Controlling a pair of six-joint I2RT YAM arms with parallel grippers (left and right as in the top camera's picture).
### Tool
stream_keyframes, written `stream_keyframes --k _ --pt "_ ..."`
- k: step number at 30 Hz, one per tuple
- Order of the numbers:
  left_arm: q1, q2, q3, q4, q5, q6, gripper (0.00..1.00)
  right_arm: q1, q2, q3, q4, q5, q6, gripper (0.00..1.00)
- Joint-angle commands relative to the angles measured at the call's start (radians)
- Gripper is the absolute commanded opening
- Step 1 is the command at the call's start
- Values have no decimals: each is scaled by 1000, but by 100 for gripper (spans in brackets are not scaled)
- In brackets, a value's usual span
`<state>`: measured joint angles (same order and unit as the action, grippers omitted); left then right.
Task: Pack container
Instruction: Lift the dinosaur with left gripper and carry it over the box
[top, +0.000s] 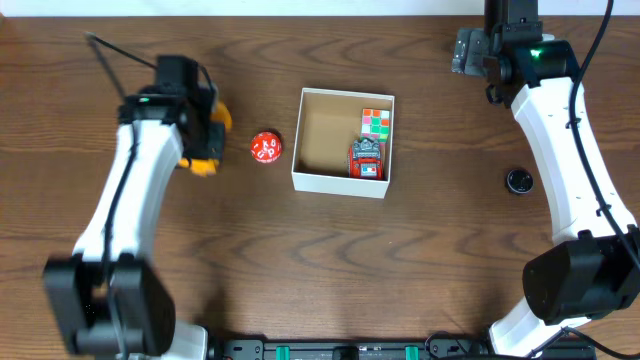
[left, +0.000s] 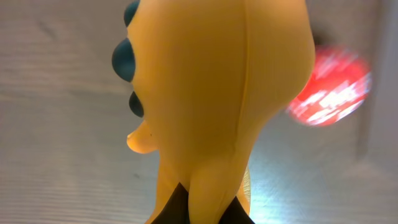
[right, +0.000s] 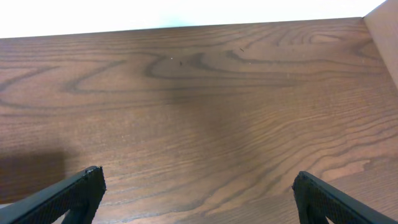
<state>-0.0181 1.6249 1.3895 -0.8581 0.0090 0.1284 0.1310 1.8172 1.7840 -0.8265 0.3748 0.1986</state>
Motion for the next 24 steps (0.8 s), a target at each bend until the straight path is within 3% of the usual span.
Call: stream_keyframes --k 1,8,17,24 --pt "-2 -108 42 27 52 -40 6 1 1 2 -1 10 14 99" --pt "-29 -231 42 114 288 -42 6 1 1 2 -1 10 14 99" --pt "-179 -234 42 323 293 -101 5 1 1 2 -1 10 14 99" --pt "-239 -174 42 332 293 -105 6 1 1 2 -1 10 14 99"
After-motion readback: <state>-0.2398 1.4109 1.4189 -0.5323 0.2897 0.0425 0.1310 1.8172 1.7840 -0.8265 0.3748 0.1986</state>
